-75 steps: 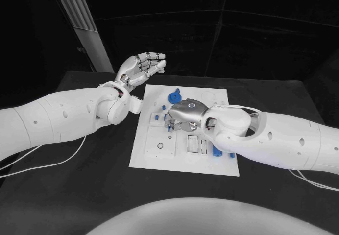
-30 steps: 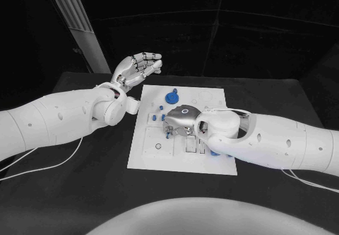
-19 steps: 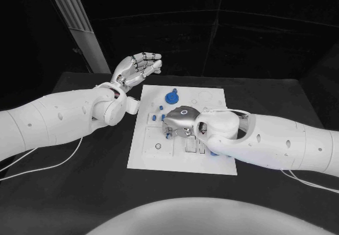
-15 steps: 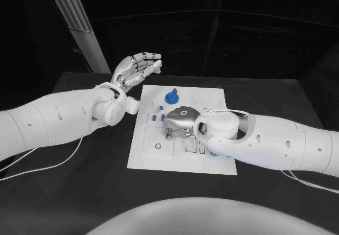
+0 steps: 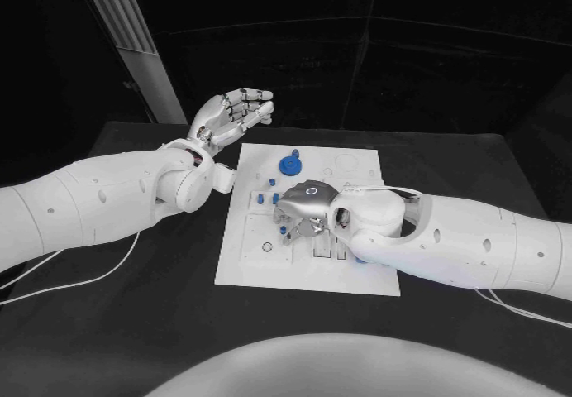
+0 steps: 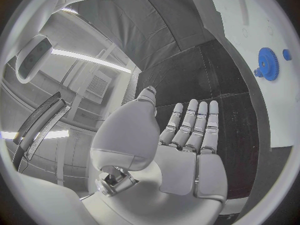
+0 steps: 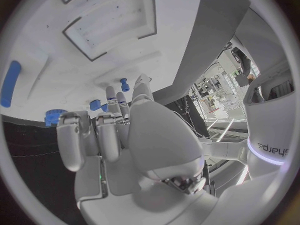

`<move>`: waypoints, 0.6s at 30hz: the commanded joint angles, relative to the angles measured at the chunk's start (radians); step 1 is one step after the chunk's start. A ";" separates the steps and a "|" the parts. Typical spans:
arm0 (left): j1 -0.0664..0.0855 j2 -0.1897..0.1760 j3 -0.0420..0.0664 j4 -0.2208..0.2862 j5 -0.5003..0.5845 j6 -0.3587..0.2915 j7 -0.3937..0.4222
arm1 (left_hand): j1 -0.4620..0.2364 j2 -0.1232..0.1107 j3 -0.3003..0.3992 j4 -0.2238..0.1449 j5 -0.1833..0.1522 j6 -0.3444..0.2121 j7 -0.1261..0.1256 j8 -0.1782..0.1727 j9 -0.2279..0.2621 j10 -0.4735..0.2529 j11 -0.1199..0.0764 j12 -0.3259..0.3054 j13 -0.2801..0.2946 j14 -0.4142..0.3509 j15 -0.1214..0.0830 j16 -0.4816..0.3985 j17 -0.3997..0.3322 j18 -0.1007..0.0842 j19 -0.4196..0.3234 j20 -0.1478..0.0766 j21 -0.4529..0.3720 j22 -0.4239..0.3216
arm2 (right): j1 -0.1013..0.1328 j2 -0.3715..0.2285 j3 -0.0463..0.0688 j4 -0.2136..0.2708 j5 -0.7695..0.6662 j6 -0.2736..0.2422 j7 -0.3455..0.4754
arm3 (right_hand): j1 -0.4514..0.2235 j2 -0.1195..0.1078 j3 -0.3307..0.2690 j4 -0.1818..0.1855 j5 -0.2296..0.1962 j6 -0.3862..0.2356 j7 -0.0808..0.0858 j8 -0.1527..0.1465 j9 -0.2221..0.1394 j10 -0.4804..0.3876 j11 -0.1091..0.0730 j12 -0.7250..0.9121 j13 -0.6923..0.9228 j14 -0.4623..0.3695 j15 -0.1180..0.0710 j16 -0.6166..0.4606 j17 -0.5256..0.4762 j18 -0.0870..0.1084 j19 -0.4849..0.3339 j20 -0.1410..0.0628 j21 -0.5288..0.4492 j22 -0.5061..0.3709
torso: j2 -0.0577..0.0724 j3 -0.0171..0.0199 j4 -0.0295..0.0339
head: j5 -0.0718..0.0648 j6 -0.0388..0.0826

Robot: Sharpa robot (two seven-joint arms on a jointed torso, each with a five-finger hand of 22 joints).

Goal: Assemble the parts on the task board

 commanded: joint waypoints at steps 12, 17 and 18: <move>0.001 -0.002 0.001 -0.002 0.004 0.012 0.172 | 0.000 0.011 -0.007 -0.002 0.007 -0.006 0.138 0.008 -0.002 -0.008 -0.002 0.006 -0.002 -0.005 0.000 0.004 -0.003 -0.014 0.006 -0.002 -0.005 -0.002 | 0.006 -0.158 0.001 0.104 0.193 -0.385 0.054 | -0.074 -0.045 0.097 -0.004 0.003 0.005 -0.003 0.009 0.008 -0.018 -0.004 0.022 0.005 0.104 0.005 0.002 0.263 -0.006 0.099 0.013 -0.002 0.261 | -0.003 -0.0008 -0.0001 | -0.006 0.005; -0.001 -0.002 0.001 -0.004 0.004 0.012 0.172 | 0.000 0.011 -0.007 -0.002 0.007 -0.006 0.138 0.008 -0.002 -0.008 -0.002 0.006 -0.002 -0.005 0.000 0.004 -0.004 -0.014 0.006 -0.002 -0.005 -0.002 | 0.040 -0.229 0.002 0.119 0.344 -0.403 0.091 | -0.064 -0.035 0.109 -0.007 0.002 -0.004 -0.001 0.002 0.005 -0.024 -0.003 0.021 0.004 0.104 0.005 0.002 0.263 -0.006 0.100 0.013 0.000 0.262 | -0.002 0.0010 -0.0028 | -0.008 0.007; -0.002 -0.001 0.001 -0.004 0.004 0.012 0.172 | 0.000 0.011 -0.007 -0.002 0.007 -0.006 0.138 0.008 -0.002 -0.008 -0.002 0.006 -0.002 -0.005 0.000 0.004 -0.004 -0.014 0.006 -0.002 -0.005 -0.002 | 0.045 -0.241 0.002 0.117 0.349 -0.394 0.093 | -0.065 -0.036 0.109 -0.007 0.002 -0.007 0.000 0.001 0.005 -0.026 -0.002 0.021 0.004 0.104 0.006 0.002 0.263 -0.006 0.099 0.013 -0.002 0.261 | -0.003 0.0004 -0.0007 | -0.011 0.007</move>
